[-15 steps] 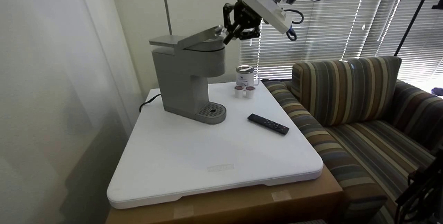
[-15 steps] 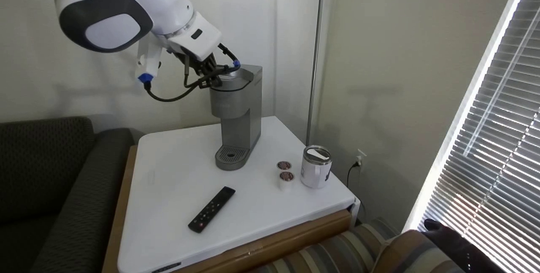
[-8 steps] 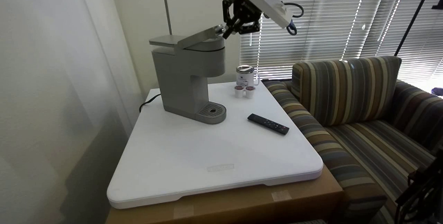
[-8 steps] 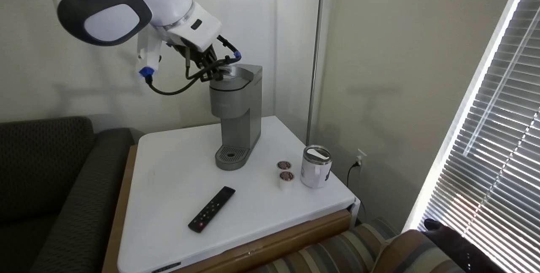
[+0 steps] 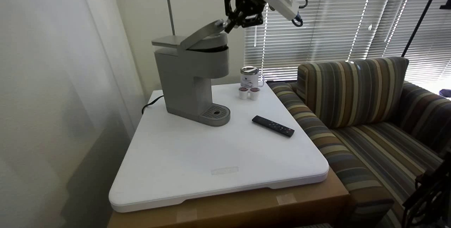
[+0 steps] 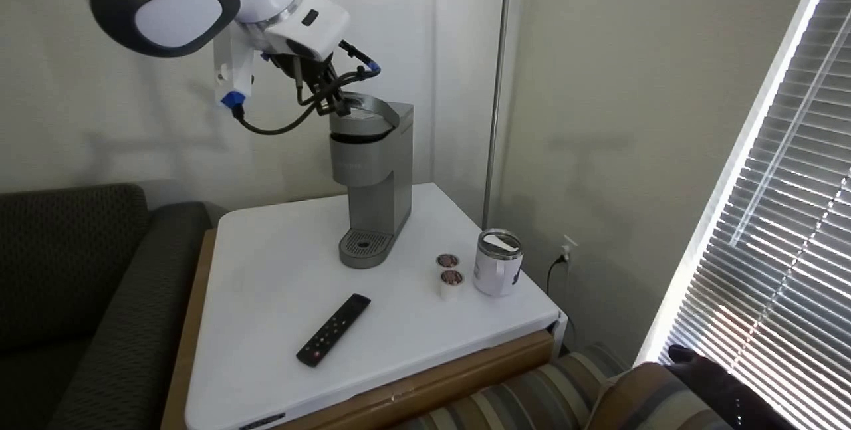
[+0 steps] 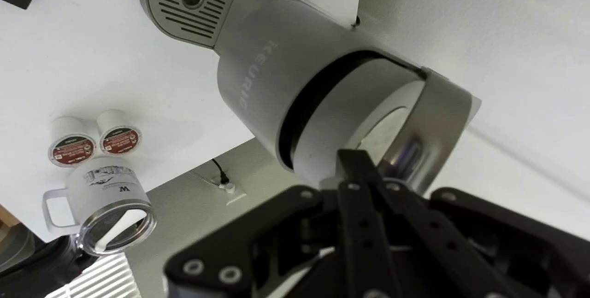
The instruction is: Open the coffee machine chamber
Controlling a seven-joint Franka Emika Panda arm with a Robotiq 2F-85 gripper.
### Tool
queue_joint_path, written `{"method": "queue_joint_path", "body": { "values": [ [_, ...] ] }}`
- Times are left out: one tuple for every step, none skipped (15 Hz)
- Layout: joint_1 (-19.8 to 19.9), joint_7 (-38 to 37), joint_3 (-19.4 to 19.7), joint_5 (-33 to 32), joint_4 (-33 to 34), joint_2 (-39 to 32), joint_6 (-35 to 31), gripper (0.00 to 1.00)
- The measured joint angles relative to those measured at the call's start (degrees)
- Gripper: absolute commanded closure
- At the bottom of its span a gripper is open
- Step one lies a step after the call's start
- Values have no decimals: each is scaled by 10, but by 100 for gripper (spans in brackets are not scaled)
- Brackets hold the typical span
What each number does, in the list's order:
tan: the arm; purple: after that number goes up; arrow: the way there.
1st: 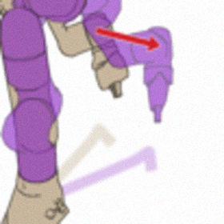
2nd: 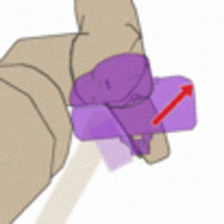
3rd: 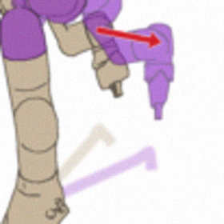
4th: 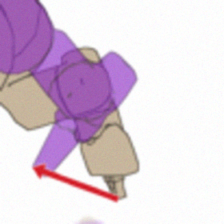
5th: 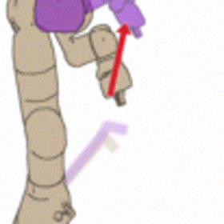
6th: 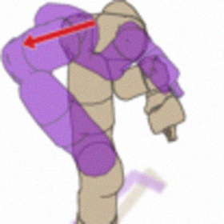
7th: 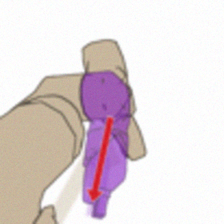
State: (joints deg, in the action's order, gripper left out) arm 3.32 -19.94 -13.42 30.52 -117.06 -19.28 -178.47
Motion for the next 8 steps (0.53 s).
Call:
{"method": "queue_joint_path", "body": {
  "values": [
    [-1,0,3,-7,1,5,8,100],
    [-4,-2,8,-13,2,11,16,100],
    [-10,-4,16,-19,4,16,24,100],
    [-17,-6,25,-24,7,22,35,100],
    [-23,-9,33,-29,9,27,42,100],
    [-28,-11,40,-33,14,32,48,100],
    [-32,-12,46,-36,19,37,56,100],
    [-36,-12,51,-39,26,40,64,100]
  ]
}}
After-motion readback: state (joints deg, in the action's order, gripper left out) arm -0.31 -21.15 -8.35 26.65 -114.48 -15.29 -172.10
